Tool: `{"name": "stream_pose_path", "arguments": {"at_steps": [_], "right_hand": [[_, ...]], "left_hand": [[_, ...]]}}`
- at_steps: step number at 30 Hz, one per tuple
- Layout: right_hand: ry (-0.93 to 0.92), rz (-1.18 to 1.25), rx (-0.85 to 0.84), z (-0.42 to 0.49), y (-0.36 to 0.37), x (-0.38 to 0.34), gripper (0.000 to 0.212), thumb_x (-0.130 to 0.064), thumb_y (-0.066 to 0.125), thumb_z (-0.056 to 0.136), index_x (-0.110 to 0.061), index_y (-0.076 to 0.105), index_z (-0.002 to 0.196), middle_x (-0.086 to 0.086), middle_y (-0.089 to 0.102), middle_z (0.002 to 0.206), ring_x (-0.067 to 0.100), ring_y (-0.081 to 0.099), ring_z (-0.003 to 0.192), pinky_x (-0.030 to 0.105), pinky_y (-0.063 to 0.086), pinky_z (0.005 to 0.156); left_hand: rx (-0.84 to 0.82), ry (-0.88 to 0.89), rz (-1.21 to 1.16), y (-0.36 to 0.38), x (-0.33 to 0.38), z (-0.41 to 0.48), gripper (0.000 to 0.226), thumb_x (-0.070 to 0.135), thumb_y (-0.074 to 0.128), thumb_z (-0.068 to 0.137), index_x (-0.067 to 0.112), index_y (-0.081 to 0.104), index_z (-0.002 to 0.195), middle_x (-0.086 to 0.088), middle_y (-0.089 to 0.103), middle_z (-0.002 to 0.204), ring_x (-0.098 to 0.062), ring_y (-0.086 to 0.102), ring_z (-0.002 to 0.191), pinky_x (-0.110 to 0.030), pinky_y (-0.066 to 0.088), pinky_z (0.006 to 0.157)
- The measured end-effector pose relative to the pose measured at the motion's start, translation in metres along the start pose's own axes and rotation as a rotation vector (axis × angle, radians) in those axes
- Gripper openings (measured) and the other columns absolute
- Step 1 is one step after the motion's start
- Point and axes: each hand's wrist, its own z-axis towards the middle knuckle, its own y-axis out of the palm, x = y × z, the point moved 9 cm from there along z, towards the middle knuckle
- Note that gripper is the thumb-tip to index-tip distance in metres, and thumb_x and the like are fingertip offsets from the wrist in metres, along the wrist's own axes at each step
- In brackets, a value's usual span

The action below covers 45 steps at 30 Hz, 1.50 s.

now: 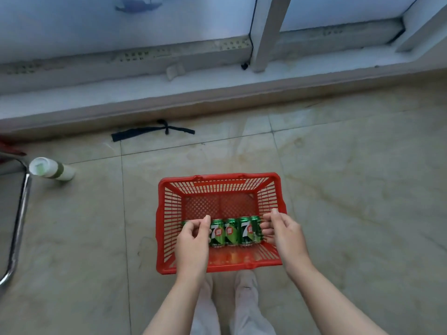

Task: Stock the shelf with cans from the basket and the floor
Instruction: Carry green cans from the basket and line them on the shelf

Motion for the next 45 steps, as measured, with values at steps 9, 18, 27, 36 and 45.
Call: {"name": "stream_pose_path", "arguments": {"at_steps": [9,18,27,36,45], "right_hand": [[0.019,-0.084,0.012,0.103,0.044,0.102,0.031,-0.037,0.044,0.102,-0.023,0.066,0.085,0.000,0.068,0.079,0.012,0.061,0.074,0.032,0.048,0.071],[0.036,-0.225,-0.042,0.178,0.063,0.195,0.031,-0.037,0.041,0.103,-0.025,0.061,0.082,-0.007,0.066,0.082,0.004,0.059,0.077,0.027,0.047,0.067],[0.084,-0.371,-0.115,0.215,0.072,0.262,0.029,-0.043,0.043,0.101,-0.020,0.057,0.113,-0.008,0.065,0.102,0.000,0.058,0.088,0.014,0.041,0.063],[0.168,-0.321,-0.139,0.224,0.081,0.293,0.057,-0.035,0.066,0.090,-0.010,0.050,0.139,0.004,0.064,0.119,0.019,0.063,0.111,0.040,0.053,0.098],[0.151,-0.342,-0.193,0.219,0.084,0.290,0.068,-0.030,0.078,0.081,-0.008,0.048,0.139,0.004,0.061,0.127,0.016,0.058,0.116,0.028,0.050,0.097]], "left_hand": [[-0.031,-0.041,0.119,0.061,-0.109,0.114,0.026,0.046,0.057,0.092,0.023,0.063,0.083,0.001,0.069,0.083,-0.023,0.065,0.083,-0.046,0.053,0.082],[-0.103,-0.097,0.225,0.101,-0.224,0.190,0.033,0.050,0.055,0.092,0.019,0.065,0.092,0.003,0.069,0.091,-0.018,0.065,0.092,-0.040,0.053,0.084],[-0.081,-0.145,0.292,0.136,-0.281,0.232,0.052,0.046,0.055,0.093,0.008,0.057,0.129,-0.004,0.063,0.126,-0.020,0.056,0.113,-0.027,0.037,0.089],[-0.073,-0.109,0.402,0.144,-0.294,0.243,0.064,0.047,0.058,0.092,0.006,0.047,0.141,-0.010,0.055,0.138,-0.025,0.054,0.125,-0.033,0.041,0.101],[-0.101,-0.083,0.461,0.145,-0.296,0.245,0.058,0.041,0.056,0.095,0.006,0.049,0.140,-0.009,0.051,0.142,-0.024,0.052,0.127,-0.035,0.039,0.105]]}}
